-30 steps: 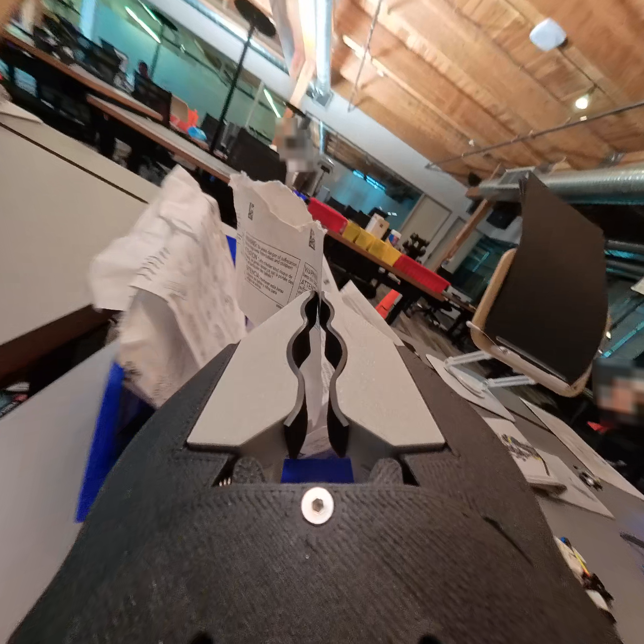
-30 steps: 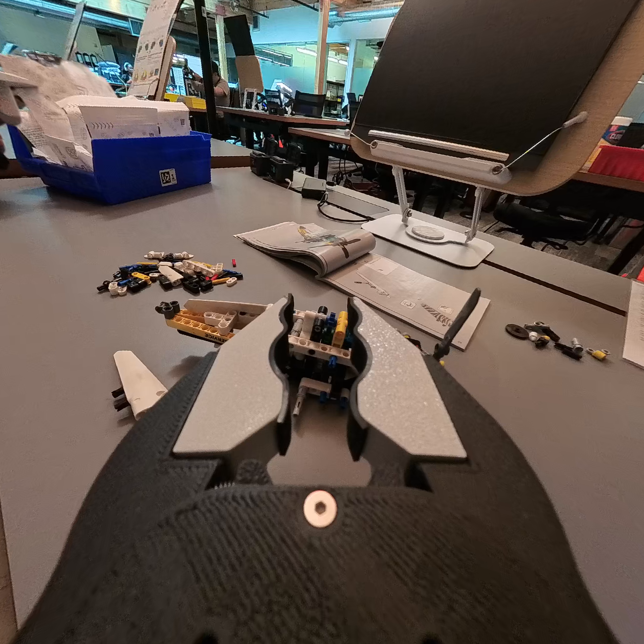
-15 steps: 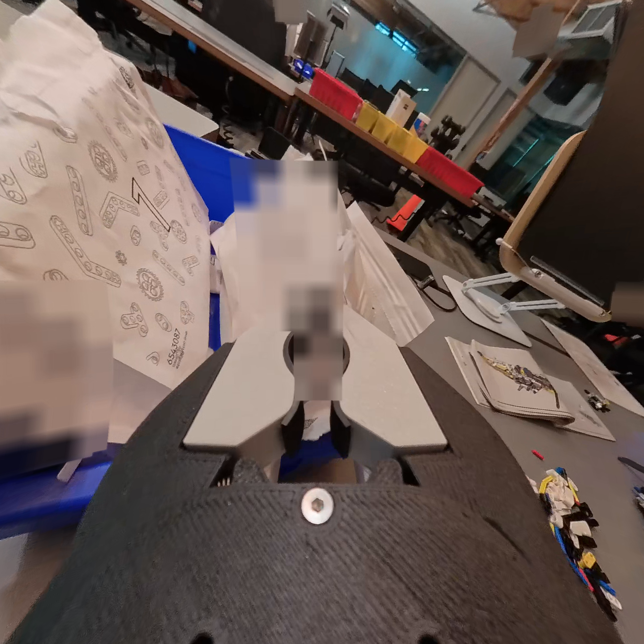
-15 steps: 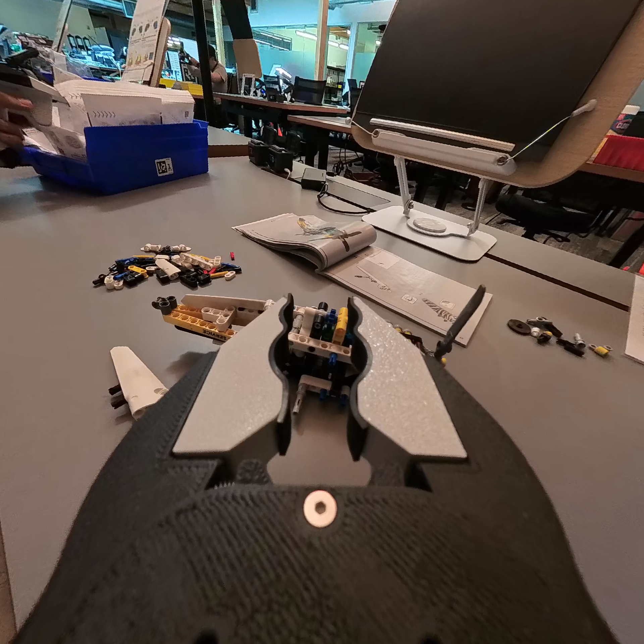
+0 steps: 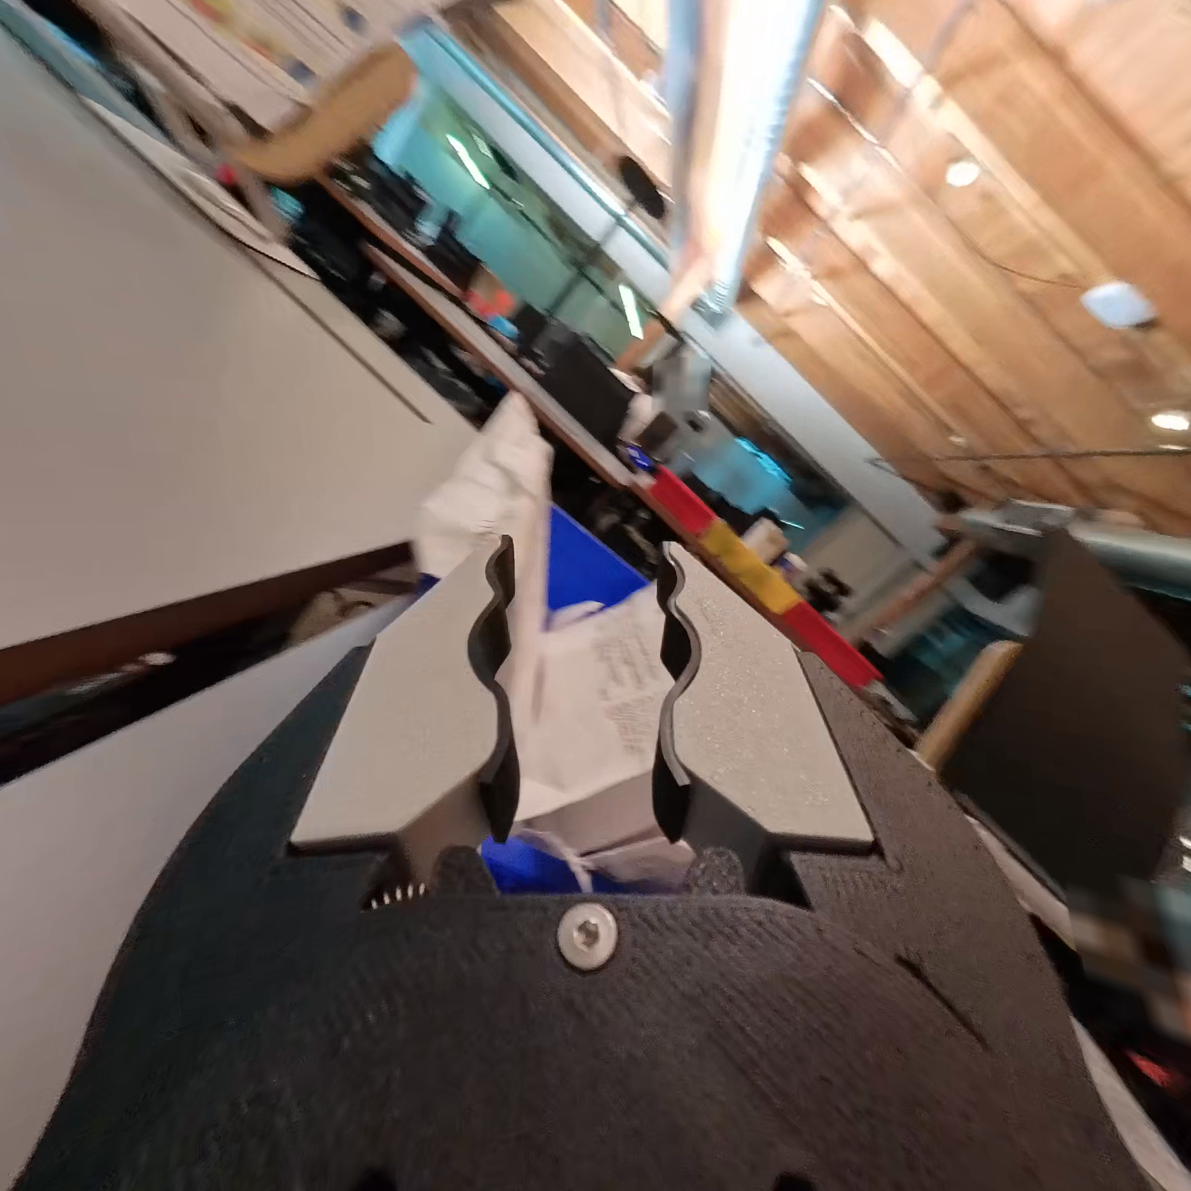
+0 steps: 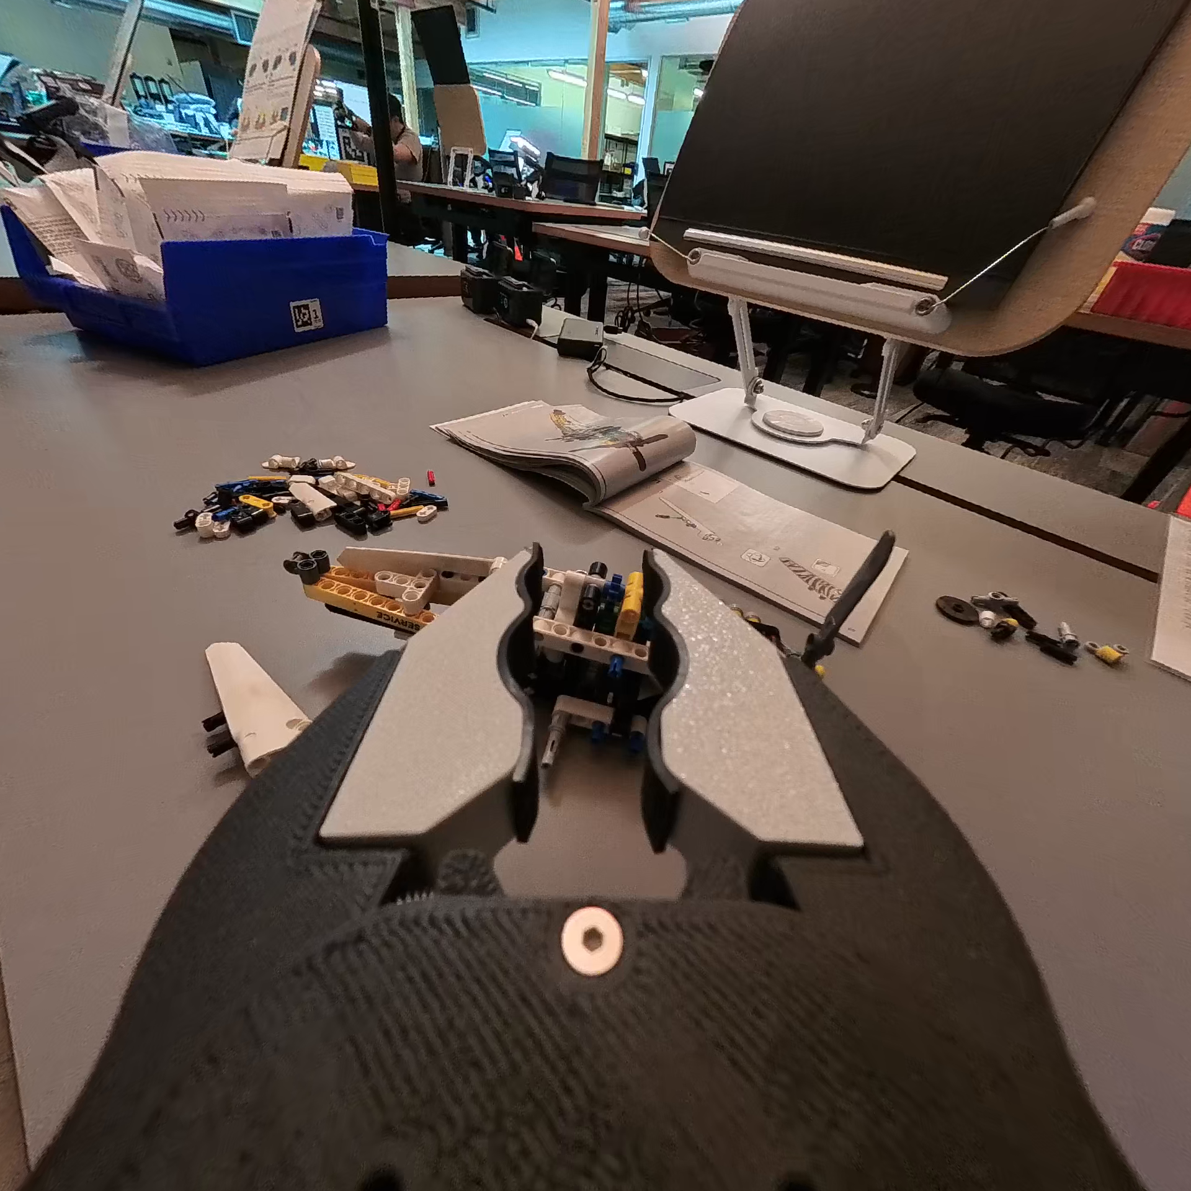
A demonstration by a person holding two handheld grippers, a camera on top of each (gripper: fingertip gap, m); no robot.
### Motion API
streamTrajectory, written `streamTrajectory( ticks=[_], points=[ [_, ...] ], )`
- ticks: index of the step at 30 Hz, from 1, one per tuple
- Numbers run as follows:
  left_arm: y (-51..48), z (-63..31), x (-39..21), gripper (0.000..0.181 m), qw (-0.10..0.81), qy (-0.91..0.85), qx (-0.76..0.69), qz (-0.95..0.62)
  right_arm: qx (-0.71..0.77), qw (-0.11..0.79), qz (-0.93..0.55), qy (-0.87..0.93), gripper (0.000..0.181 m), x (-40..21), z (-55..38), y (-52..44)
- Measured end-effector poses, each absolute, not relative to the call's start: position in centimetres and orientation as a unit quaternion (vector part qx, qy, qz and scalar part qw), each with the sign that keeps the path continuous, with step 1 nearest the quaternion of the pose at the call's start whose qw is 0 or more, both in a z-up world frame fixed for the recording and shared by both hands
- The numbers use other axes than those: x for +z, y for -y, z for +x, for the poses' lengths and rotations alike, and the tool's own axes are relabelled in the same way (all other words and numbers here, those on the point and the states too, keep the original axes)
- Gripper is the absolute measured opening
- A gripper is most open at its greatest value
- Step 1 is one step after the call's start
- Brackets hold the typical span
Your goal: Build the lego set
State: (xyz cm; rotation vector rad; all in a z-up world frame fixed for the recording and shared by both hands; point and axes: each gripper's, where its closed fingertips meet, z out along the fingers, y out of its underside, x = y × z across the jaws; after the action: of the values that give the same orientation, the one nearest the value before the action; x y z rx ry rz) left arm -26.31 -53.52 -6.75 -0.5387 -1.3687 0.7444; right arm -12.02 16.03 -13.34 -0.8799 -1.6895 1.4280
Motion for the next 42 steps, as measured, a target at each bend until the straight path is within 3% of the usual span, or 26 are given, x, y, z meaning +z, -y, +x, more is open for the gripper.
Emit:
streamTrajectory(
  ticks=[5, 17, 22, 42],
  points=[
    [54.5, -27.8, -10.1, 0.051, 0.617, 0.658, 0.346, -0.258, 0.556, 0.369, -0.344, 0.661, 0.029, -13.4, -12.1, -16.0],
    [54.2, -29.0, -8.9, 0.052, 0.526, 0.652, 0.459, -0.296, 0.555, 0.369, -0.344, 0.661, 0.029, -13.4, -12.1, -16.0],
    [53.3, -29.0, -8.2, 0.044, 0.532, 0.641, 0.459, -0.309, 0.556, 0.368, -0.345, 0.661, 0.029, -13.5, -12.1, -16.0],
    [53.0, -29.7, -10.7, 0.042, 0.498, 0.688, 0.426, -0.312, 0.554, 0.37, -0.344, 0.662, 0.029, -13.5, -12.1, -16.0]
  ],
)
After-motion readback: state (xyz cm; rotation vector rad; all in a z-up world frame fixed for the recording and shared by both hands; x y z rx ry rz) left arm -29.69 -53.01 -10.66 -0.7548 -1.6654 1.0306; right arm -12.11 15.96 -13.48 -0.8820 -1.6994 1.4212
